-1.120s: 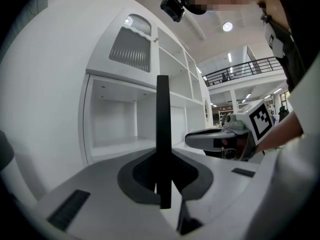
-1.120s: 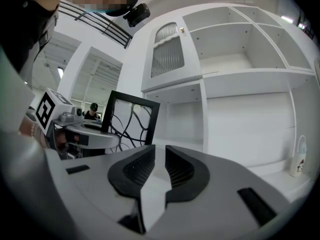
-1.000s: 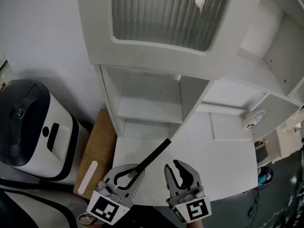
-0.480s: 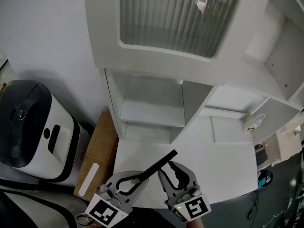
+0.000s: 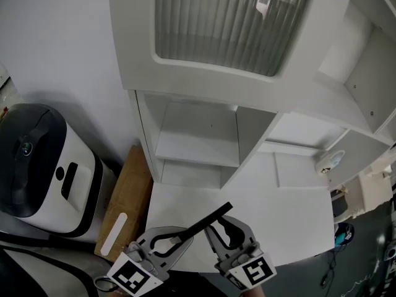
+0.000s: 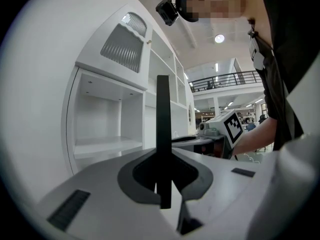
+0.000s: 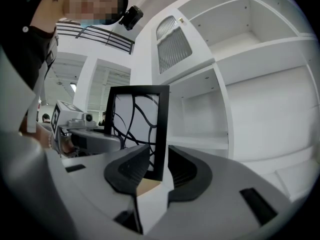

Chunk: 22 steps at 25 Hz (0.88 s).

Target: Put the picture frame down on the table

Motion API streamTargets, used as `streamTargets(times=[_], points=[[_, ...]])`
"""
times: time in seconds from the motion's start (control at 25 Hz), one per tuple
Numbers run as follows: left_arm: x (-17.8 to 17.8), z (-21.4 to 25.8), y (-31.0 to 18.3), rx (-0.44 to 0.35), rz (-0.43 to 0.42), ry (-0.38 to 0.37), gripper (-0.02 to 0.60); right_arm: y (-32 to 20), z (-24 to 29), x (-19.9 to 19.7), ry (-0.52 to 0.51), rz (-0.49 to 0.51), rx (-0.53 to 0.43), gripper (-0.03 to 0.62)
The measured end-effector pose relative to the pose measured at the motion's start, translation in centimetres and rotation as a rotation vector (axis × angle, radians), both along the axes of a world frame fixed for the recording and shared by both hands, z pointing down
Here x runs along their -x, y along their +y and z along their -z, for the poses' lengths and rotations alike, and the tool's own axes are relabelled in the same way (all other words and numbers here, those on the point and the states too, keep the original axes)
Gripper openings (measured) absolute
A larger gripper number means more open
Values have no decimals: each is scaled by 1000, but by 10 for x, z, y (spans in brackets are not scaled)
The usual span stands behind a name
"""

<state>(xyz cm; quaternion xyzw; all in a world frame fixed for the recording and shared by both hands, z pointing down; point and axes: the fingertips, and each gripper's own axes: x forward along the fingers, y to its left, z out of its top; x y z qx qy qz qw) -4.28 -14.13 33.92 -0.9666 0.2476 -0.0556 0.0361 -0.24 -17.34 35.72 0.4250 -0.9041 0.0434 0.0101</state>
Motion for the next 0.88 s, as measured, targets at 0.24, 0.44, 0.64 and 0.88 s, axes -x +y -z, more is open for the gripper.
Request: streamTargets(times=[0.24,0.44,0.64,0.88], points=[[-3,-3,0,-1,1,-3,31,1,0,-6,-2,-22,-6,69],[-5,-10,-4,21,47,-10,31,0,-5,-10,12,-55,15,67],[-6,-23,-10,62,101,-34,31,-1,-15,-12,27,-95,59,66],[-7,-35,-15,114,155,-34,44,-3,-26,-15,39,-137,106,66]])
